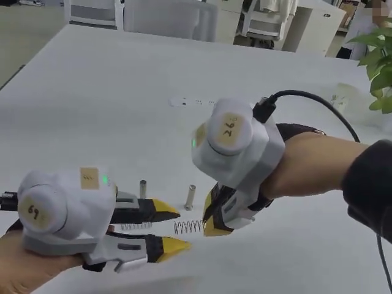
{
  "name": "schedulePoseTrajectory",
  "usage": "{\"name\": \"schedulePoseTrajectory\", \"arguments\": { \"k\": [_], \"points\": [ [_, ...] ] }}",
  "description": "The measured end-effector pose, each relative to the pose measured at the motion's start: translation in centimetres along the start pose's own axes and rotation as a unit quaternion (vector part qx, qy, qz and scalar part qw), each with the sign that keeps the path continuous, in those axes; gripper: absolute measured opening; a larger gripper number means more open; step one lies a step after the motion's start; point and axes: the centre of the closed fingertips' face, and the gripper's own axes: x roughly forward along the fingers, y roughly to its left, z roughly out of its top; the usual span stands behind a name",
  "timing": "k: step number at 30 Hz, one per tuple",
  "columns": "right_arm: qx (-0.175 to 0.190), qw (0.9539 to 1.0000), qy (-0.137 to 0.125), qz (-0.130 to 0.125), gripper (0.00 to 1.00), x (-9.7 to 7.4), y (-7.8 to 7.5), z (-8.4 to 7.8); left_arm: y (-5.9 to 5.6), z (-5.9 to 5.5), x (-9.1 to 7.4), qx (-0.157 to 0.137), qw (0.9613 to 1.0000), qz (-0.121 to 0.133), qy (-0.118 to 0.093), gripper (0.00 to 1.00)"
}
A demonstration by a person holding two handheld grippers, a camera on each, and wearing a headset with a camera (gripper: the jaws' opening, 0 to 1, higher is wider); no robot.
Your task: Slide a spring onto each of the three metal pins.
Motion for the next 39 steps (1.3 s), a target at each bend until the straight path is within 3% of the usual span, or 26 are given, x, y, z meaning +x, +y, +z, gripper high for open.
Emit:
{"name": "schedulePoseTrajectory", "arguments": {
  "k": [10,20,39],
  "points": [
    [-0.012,0.9999,0.01,0.005,0.07,-0.6,0.4,-0.2,-0.1,0.1,0.4,0.028,0.9996,-0.001,0.002,0.03],
    [-0.008,0.9999,0.008,0.001,0.07,-1.5,0.4,0.2,-0.2,0.1,0.6,0.029,0.9996,-0.002,0.005,0.03],
    [-0.02,0.9995,-0.019,-0.018,0.07,-3.5,1.0,3.3,-0.3,0.4,0.6,0.031,0.9995,0.001,-0.007,0.02]
  ]
}}
